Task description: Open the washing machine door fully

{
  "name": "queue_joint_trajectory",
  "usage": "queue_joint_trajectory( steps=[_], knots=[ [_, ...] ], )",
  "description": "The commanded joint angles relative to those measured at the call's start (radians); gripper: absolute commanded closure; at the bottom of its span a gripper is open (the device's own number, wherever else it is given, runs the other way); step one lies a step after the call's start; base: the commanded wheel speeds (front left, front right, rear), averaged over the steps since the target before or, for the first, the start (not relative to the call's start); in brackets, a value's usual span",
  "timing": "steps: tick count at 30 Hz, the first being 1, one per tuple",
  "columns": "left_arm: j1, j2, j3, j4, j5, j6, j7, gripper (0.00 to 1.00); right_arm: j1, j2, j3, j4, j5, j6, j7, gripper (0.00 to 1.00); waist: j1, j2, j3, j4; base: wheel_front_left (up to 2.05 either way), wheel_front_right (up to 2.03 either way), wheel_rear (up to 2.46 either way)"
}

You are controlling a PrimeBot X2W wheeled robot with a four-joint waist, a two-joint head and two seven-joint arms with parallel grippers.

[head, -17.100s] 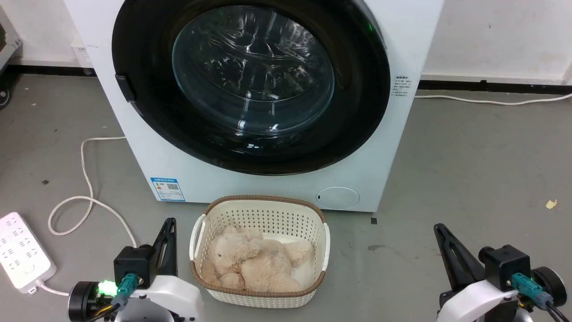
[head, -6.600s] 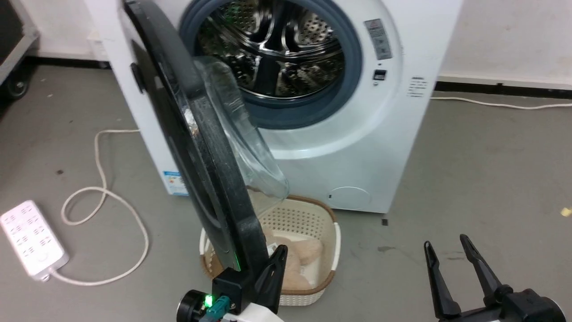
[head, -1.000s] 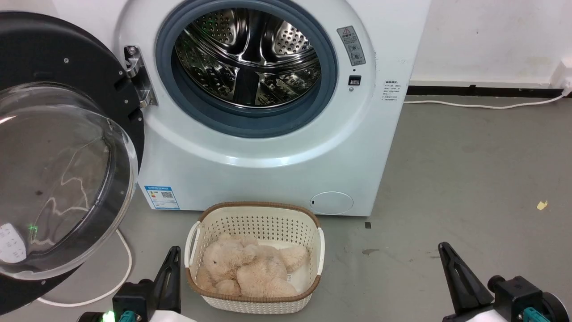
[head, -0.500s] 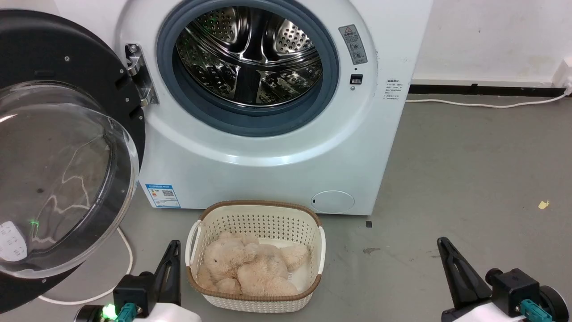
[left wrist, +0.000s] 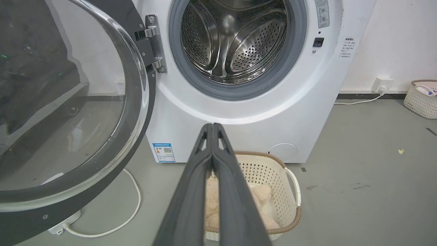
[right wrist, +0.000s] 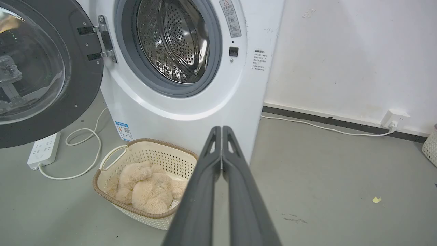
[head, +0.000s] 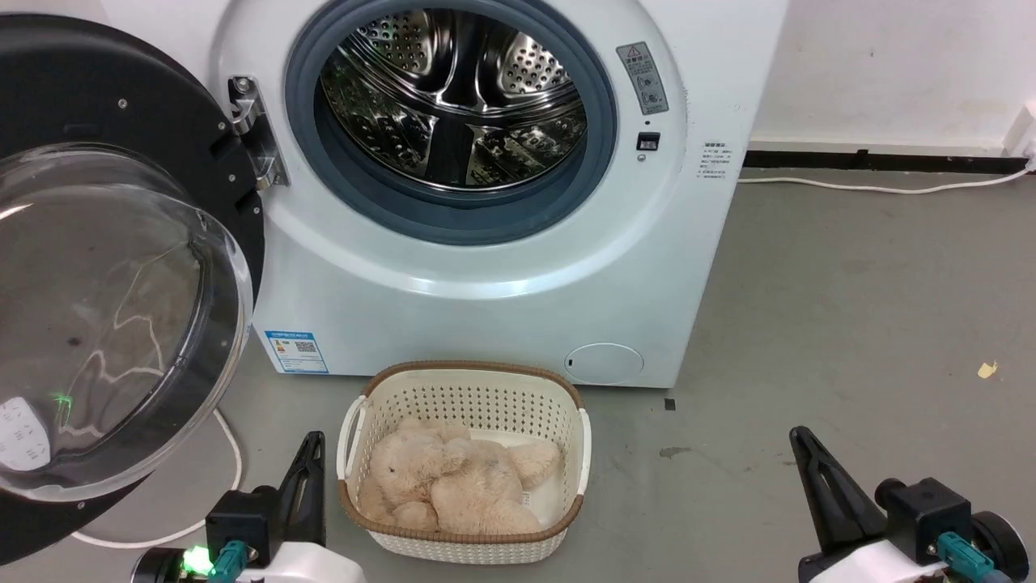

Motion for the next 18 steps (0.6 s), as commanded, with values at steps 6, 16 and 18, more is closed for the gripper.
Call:
queue_joint_trajectory(
  steps=[6,16,18],
  knots=[
    [-0.025,-0.018,0.018,-0.006,0.027,-0.015,0.016,1.0,-0.028,0.003,-0.001,0.004,-0.005,-0.001,0.018,1.0,0.0,-0.0001,0.002,0.002,0.0,0.0,0.0],
    [-0.034,-0.035,0.038,-0.01,0.052,-0.03,0.035,1.0,-0.041,0.004,-0.001,0.004,-0.009,-0.001,0.039,1.0,0.0,-0.0001,0.005,0.004,0.0,0.0,0.0],
    [-0.036,-0.039,0.042,-0.011,0.057,-0.033,0.039,1.0,-0.043,0.004,-0.001,0.004,-0.01,-0.001,0.043,1.0,0.0,-0.0001,0.006,0.005,0.0,0.0,0.0]
  ],
)
